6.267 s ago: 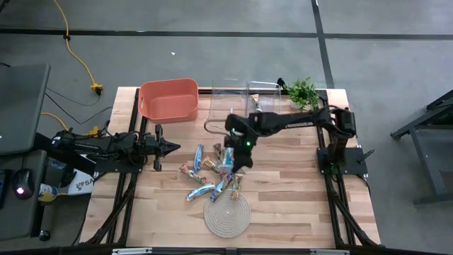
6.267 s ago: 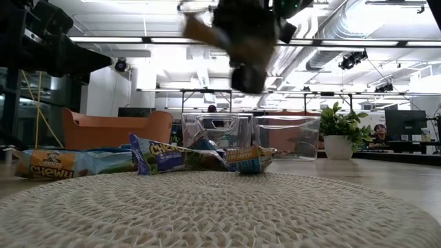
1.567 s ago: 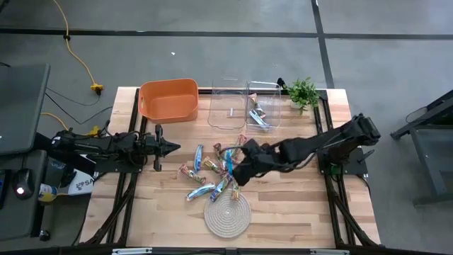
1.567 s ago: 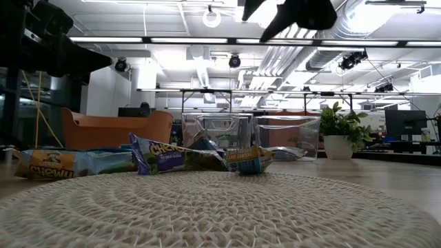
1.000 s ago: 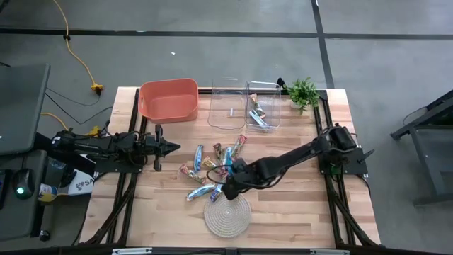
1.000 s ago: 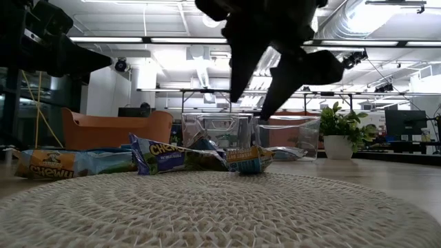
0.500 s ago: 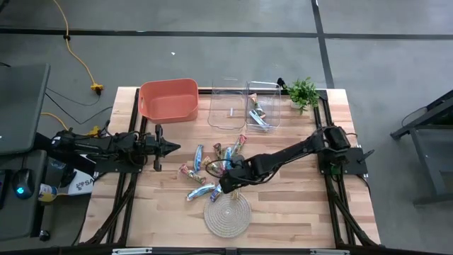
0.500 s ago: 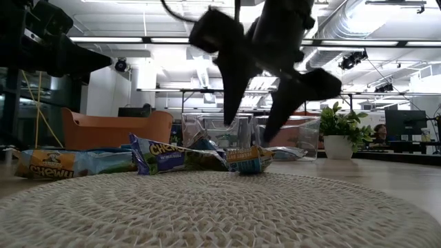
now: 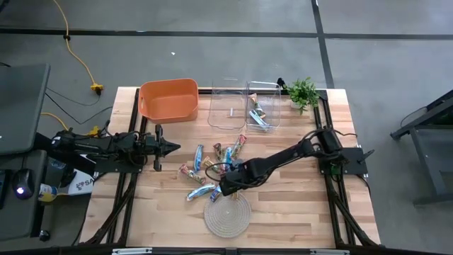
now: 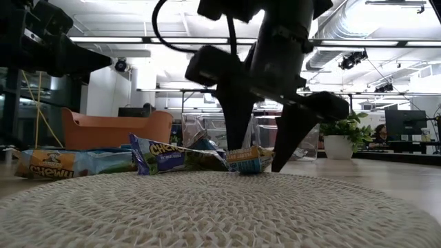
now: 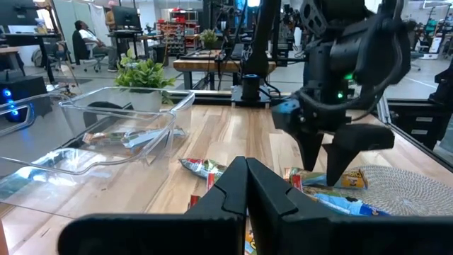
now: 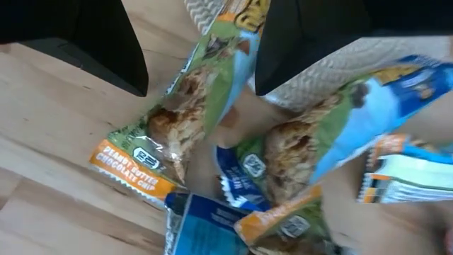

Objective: Pick and place Granola Bars by type
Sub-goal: Put the yellow granola bar into the right transparent bin

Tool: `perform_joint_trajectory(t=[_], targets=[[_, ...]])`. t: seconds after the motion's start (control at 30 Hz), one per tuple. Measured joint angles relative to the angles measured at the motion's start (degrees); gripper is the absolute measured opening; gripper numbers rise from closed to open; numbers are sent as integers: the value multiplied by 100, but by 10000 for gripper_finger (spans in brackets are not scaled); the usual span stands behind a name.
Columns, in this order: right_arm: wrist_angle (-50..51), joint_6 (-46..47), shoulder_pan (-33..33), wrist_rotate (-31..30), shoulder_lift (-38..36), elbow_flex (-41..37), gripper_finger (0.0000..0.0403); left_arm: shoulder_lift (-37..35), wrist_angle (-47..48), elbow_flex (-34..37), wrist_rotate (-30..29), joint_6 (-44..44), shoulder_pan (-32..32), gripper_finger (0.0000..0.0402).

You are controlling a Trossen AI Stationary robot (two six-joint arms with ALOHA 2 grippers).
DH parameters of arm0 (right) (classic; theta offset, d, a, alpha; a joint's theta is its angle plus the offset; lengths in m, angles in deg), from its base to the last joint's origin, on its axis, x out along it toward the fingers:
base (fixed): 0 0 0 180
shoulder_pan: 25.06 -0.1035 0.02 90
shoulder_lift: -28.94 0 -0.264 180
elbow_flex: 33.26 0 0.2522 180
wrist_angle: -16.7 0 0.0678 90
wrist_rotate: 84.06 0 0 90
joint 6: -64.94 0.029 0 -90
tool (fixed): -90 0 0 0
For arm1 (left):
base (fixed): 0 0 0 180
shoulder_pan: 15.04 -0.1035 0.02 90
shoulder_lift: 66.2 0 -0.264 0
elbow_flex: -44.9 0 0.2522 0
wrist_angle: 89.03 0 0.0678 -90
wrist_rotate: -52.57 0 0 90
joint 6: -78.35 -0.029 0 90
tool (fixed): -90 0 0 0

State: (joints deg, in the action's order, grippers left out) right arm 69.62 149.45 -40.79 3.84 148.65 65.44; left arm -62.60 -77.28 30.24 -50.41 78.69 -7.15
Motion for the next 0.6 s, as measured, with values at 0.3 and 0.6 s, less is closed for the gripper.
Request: perform_joint_trajectory(t=[0.3,0.6], targets=[[-27,81,4,103,126,17,234,0,0,1,0,0,1,0],[2,122,72,164,137,7,179,2,0,0,0,1,-1,0]])
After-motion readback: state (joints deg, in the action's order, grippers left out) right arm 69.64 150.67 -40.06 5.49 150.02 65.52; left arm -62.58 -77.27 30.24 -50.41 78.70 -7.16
